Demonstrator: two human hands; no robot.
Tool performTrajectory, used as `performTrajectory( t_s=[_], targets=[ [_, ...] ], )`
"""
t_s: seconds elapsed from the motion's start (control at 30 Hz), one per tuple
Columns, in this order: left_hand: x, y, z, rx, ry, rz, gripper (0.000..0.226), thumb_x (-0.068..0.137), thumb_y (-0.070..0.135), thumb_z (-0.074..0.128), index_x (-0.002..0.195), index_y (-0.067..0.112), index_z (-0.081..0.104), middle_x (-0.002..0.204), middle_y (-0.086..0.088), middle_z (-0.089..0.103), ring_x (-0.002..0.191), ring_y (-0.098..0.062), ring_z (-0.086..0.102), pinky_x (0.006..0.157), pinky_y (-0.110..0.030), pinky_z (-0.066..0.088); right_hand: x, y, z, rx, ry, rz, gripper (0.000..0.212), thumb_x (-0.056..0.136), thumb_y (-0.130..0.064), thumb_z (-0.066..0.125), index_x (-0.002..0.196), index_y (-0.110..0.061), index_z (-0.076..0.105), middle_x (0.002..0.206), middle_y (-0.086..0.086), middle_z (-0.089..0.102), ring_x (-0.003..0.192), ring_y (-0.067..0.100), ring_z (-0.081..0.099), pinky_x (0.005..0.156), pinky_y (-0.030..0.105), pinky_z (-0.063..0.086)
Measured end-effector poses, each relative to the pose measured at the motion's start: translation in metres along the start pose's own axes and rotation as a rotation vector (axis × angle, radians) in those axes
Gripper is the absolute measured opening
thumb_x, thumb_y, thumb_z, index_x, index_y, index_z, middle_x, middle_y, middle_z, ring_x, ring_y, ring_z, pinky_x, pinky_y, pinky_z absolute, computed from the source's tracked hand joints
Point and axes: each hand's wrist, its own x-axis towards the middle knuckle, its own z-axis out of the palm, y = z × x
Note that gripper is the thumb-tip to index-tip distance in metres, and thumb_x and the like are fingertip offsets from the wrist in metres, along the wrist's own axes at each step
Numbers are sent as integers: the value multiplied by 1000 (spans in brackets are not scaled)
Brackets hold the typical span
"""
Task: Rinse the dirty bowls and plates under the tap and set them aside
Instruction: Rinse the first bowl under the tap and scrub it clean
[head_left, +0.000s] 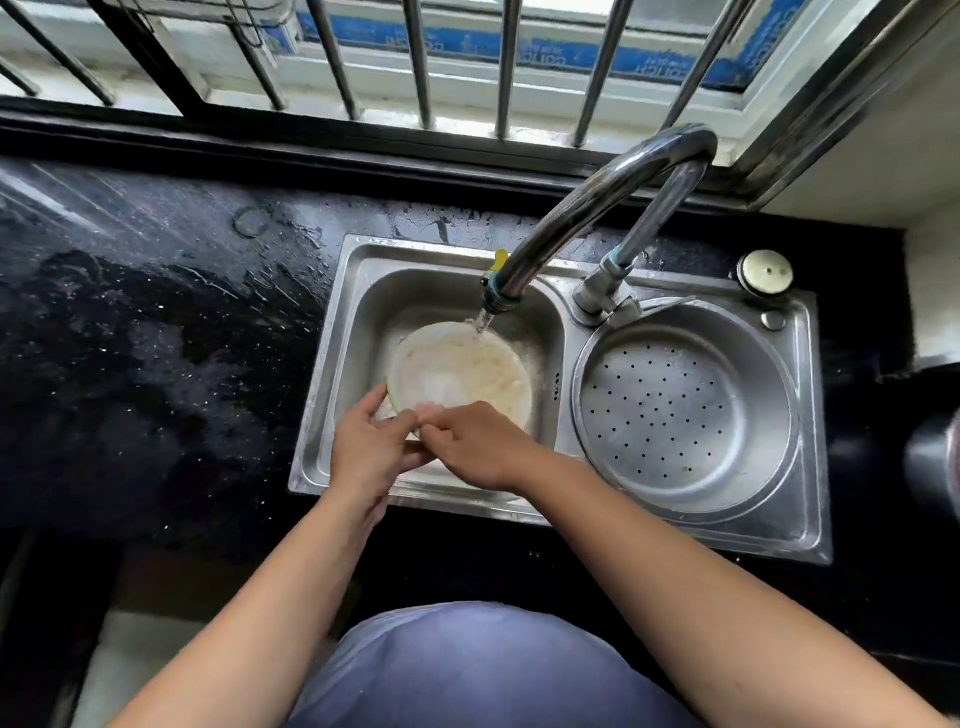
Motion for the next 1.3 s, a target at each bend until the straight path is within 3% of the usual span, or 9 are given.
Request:
performTrajectory(
  t_s=[0.1, 0.2, 0.33, 0.77, 0.9, 1.0, 1.1, 1.2, 1.3],
  targets=[
    [7, 7, -2, -8, 53, -5, 62, 93, -9, 58, 145, 24, 56, 97, -8, 81, 67, -31, 81, 54, -33, 64, -17, 13, 4, -71, 28, 1, 37, 96, -42, 45, 123, -24, 63, 122, 4, 70, 114, 28, 59, 98, 43, 48],
    [10, 8, 4, 6, 45, 1, 67, 91, -9, 59, 151, 20, 52, 118, -10, 72, 72, -37, 81, 57, -36, 66, -18, 28, 9, -376, 72, 70, 40, 98, -39, 52, 135, -24, 54, 144, 2, 54, 134, 26, 44, 120, 47, 22],
    [8, 4, 8, -14, 30, -12, 67, 91, -9, 59, 152, 20, 52, 127, -16, 69, 74, -38, 81, 59, -36, 66, -12, 32, 12, -489, 158, 133, 50, 99, -20, 51, 147, -23, 41, 157, 6, 38, 149, 27, 28, 124, 56, -1],
    [7, -3, -15, -85, -39, -125, 41, 103, 37, 59, 136, 13, 60, 118, -22, 76, 93, -46, 79, 69, -39, 67, -6, 39, 9, -476, 260, -19, 60, 90, 3, 51, 130, -41, 58, 107, -2, 68, 109, 25, 63, 123, 53, 14],
    [3, -19, -22, -179, -39, -225, 36, 105, 29, 55, 132, 6, 58, 106, -23, 80, 95, -49, 78, 67, -41, 67, -4, 39, 8, -452, 261, -46, 64, 88, 4, 50, 132, -40, 59, 104, -8, 69, 110, 21, 63, 124, 51, 12],
    [3, -30, -23, -204, -54, -289, 34, 106, 24, 51, 132, 2, 56, 105, -26, 79, 95, -49, 78, 66, -43, 67, 0, 41, 7, -314, 252, -28, 55, 88, 2, 50, 125, -35, 64, 99, -10, 75, 107, 20, 62, 121, 43, 23],
    [8, -37, -18, -212, -72, -340, 36, 107, 24, 48, 135, 2, 54, 111, -29, 78, 95, -45, 79, 69, -45, 66, 7, 42, 5, -16, 257, 27, 28, 89, -4, 57, 101, -24, 73, 90, -8, 77, 94, 17, 65, 88, 35, 52],
    [15, -40, -7, -235, -84, -385, 43, 109, 29, 46, 141, 1, 51, 130, -34, 67, 99, -45, 75, 81, -49, 61, 14, 42, 2, 336, 258, 37, 22, 93, -16, 67, 74, -26, 64, 69, -12, 67, 67, -2, 59, 65, 27, 46],
    [21, -42, 10, -304, -105, -435, 48, 112, 39, 39, 141, 2, 47, 137, -36, 60, 100, -44, 70, 86, -51, 58, 18, 39, 1, 704, 305, 96, 6, 91, -22, 70, 85, -23, 70, 75, -11, 74, 71, 0, 66, 66, 22, 52]
  ],
)
